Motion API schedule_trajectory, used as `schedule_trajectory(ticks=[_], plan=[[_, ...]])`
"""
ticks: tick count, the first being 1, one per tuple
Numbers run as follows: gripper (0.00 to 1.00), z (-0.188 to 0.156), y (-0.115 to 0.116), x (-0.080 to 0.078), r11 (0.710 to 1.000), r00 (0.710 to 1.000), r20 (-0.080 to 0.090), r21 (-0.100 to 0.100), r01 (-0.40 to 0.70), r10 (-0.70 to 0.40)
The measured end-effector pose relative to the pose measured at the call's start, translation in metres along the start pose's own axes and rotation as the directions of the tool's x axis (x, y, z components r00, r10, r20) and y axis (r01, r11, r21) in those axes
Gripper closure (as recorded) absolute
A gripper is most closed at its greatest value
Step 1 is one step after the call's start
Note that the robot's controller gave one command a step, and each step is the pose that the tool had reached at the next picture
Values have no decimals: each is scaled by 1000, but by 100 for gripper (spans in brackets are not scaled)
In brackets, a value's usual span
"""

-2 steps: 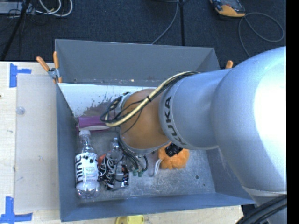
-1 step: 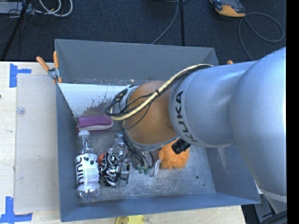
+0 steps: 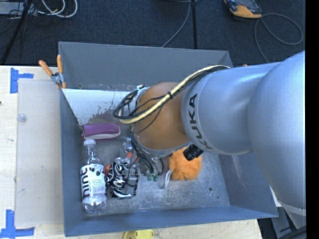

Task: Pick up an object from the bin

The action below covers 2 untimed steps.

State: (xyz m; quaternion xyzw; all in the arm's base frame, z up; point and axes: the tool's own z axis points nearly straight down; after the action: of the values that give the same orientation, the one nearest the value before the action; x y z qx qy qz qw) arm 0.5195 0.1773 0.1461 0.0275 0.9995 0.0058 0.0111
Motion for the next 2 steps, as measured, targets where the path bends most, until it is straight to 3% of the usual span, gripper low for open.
schedule_trajectory(ticks=[1,2], plan=[[100,-98,-8,5,1000,999,-21,8,-24,24],[0,-98,-8,5,1000,999,-22,8,-26,26]])
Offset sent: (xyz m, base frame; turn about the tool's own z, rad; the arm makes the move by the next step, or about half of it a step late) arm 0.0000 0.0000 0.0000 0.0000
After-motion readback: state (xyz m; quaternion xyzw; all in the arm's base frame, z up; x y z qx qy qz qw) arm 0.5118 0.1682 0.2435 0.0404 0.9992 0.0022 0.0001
